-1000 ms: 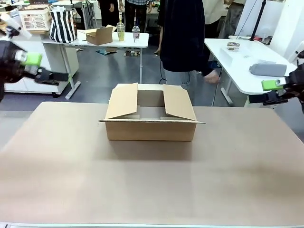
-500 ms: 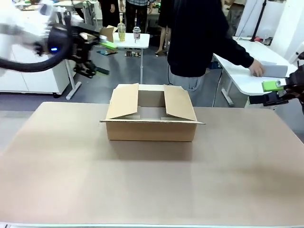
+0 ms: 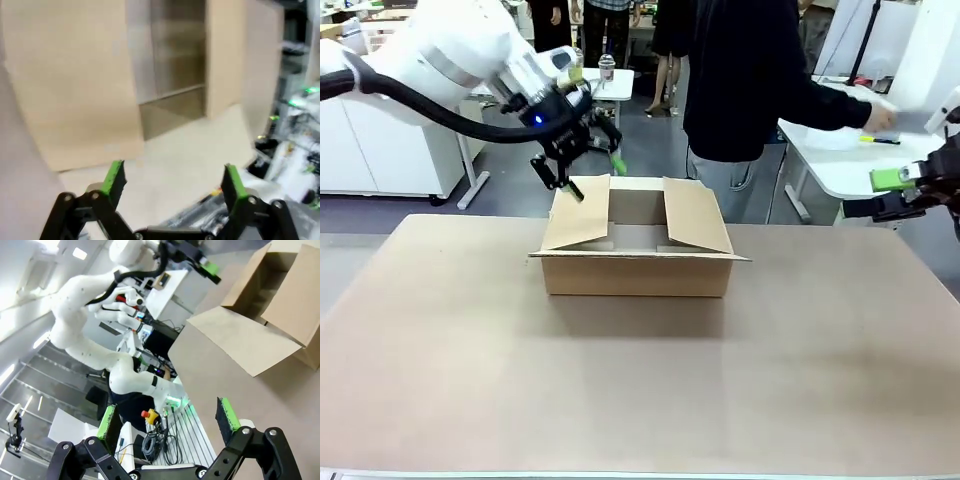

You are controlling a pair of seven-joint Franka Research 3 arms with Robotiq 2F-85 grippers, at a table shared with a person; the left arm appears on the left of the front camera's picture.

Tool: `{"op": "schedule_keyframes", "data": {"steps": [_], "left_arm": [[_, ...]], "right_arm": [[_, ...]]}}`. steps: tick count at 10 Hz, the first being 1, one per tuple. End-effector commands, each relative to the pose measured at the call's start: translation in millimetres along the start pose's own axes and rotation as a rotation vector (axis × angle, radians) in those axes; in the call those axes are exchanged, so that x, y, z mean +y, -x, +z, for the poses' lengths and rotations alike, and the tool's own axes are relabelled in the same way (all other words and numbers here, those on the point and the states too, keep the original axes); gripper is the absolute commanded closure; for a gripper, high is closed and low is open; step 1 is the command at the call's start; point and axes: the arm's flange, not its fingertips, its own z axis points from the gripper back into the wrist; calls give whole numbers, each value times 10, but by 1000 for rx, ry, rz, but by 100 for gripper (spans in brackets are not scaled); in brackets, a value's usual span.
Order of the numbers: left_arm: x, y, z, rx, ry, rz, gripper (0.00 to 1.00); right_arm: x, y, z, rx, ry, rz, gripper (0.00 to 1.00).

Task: Pack the gift set into the box.
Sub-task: Place both hands on the side flaps of the Package Box and spread them outward.

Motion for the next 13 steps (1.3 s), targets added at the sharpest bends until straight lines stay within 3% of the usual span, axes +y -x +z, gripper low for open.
{"op": "schedule_keyframes", "data": {"steps": [1,2,3,5,6,7,9,13], "left_arm": [[-245,-413,-42,136,-148,-134,0],[-281,-394,4,251,234,-306,0],[-77,-147,-189,72,-93,-50,0],[-77,-147,-189,72,-93,-50,0],[-184,-307,-218,120,-29,-139,0],[-166,-173,-291,-253,-338,390,0],[-406,-171,-381,-556,-624,543,0],[-579,-531,-574,-539,-914,539,0]], "right_arm": [[8,-24,-3,-6,-9,17,0],[8,-24,-3,-6,-9,17,0],[8,-24,-3,-6,-9,17,0],[8,-24,-3,-6,-9,17,0],[8,-24,-3,-6,-9,17,0],[8,-24,-3,-6,-9,17,0],[8,-24,-3,-6,-9,17,0],[8,-24,-3,-6,-9,17,0]]}}
